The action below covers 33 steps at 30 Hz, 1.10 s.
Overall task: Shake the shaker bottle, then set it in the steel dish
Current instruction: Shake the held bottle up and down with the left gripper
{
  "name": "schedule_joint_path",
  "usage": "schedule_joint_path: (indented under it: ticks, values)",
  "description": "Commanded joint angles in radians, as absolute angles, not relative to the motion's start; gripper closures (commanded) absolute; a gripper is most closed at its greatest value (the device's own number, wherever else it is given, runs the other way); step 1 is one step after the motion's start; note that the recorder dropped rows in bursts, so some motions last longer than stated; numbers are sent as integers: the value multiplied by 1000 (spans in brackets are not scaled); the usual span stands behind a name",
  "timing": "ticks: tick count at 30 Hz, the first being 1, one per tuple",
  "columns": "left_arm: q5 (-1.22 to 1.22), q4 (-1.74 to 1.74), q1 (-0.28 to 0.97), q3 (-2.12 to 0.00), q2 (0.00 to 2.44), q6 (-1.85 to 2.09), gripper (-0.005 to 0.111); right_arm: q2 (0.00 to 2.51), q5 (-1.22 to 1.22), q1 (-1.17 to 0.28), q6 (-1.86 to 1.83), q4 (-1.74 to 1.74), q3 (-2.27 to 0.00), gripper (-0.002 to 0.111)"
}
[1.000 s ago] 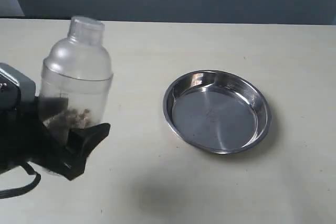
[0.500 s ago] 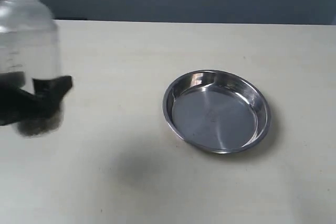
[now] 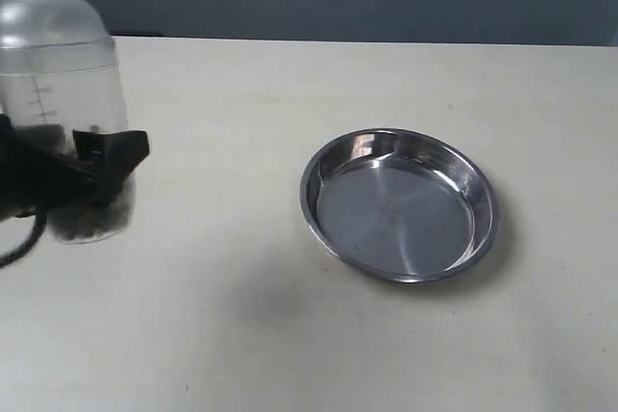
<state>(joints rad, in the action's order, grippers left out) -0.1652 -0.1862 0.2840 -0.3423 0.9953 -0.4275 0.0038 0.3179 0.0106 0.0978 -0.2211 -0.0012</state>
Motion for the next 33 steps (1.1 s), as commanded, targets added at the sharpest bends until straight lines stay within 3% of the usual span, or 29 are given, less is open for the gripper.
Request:
schedule_joint_path:
  ticks: [1, 2, 4, 8, 12, 15, 18, 19, 22, 23, 26, 29, 33]
  values:
    - [-300, -467, 377, -365, 977, -445, 107, 0, 308, 11, 92, -218, 0, 109]
    - [-234, -208, 340, -377, 988, -313, 107, 0, 308, 11, 92, -218, 0, 109]
    - [-376, 251, 262, -388, 1002, -50, 107, 0, 308, 11, 92, -218, 0, 109]
    - [-552, 98, 264, -486, 892, 20, 107, 0, 308, 11, 92, -205, 0, 109]
    - [-287, 123, 259, -399, 971, 23, 107, 0, 308, 11, 92, -216, 0, 109]
    - [-603, 109, 298, -216, 1101, -187, 107, 0, 308, 11, 92, -216, 0, 109]
    - [-1045, -177, 323, -243, 1046, -244, 107, 0, 308, 9, 92, -216, 0, 109]
    - [-1023, -181, 323, -295, 1021, -244, 107, 0, 308, 9, 92, -216, 0, 109]
    - [-350, -48, 323, -412, 1014, -94, 107, 0, 308, 9, 92, -213, 0, 109]
    - [-271, -13, 321, -389, 1063, -14, 107, 0, 308, 9, 92, -209, 0, 109]
    - [-449, 64, 336, -286, 1212, -56, 107, 0, 308, 9, 92, -211, 0, 109]
    - [-618, -92, 424, -361, 1106, -76, 107, 0, 308, 9, 92, -211, 0, 109]
    - [-394, 217, 418, -374, 1091, 136, 107, 0, 308, 9, 92, -211, 0, 109]
